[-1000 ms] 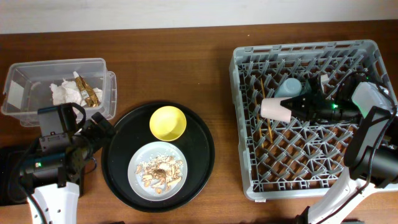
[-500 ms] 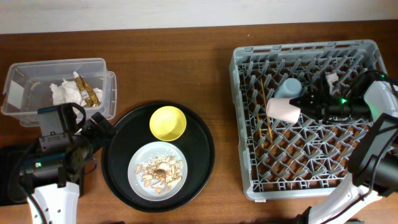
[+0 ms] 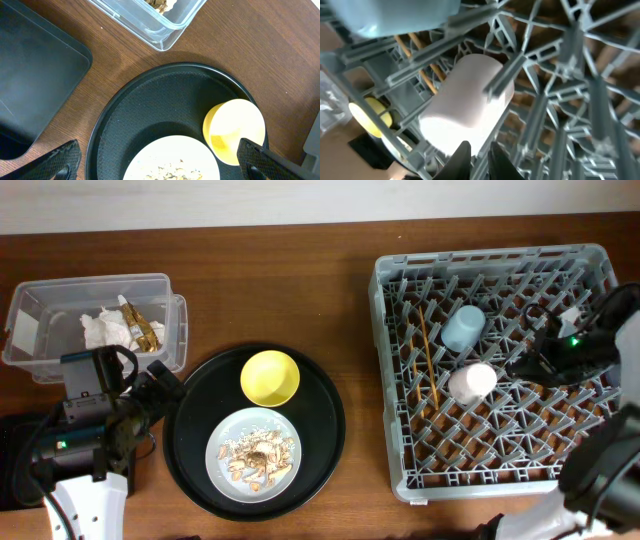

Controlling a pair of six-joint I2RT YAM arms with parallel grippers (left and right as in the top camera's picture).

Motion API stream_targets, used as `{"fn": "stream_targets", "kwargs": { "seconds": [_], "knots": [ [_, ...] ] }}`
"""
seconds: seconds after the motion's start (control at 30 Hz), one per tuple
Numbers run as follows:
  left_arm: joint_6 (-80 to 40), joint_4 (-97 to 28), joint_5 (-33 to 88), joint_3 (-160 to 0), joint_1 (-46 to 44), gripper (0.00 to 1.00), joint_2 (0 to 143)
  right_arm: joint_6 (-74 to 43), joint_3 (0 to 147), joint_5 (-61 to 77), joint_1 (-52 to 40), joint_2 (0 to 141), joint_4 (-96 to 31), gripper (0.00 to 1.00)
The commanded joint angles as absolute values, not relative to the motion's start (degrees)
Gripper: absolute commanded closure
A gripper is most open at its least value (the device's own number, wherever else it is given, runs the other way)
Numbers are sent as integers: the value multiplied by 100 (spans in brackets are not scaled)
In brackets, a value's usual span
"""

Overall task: Sort waste into correct bins and load items into the dishwasher rack
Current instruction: 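Move the right gripper back to the tray over the yellow bowl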

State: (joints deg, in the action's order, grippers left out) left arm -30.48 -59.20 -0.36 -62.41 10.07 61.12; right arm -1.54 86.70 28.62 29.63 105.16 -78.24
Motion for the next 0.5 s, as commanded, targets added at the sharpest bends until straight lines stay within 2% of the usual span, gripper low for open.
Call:
{"fn": "stream_targets", "kwargs": {
  "seconds": [0.0,0.17,0.3,0.4,0.43,0.47],
  "knots": [
    [-3017,-5924,5,-6239,1020,1,6099,-242,8831,2585,2842,9808,-7955,85],
    [-3017,-5924,5,-6239,1020,1,6099,-217,8831,2689,2228,9319,-8051,86],
    [-3017,-5927,5,-6239,1020,1,6099,82,8831,3551,1085,9102,-7826,86],
    [-3017,-5924,5,-6239,1020,1,6099,-40,8831,3682,152,9124,-7321,85],
    [-3017,-5924,5,-6239,1020,1,6099,-172,8831,3629,-292,9159,-7024,78],
    [-3017,-5924,5,-6239,1020,1,6099,-294,8831,3570,-661,9212,-6794,63]
  ]
}}
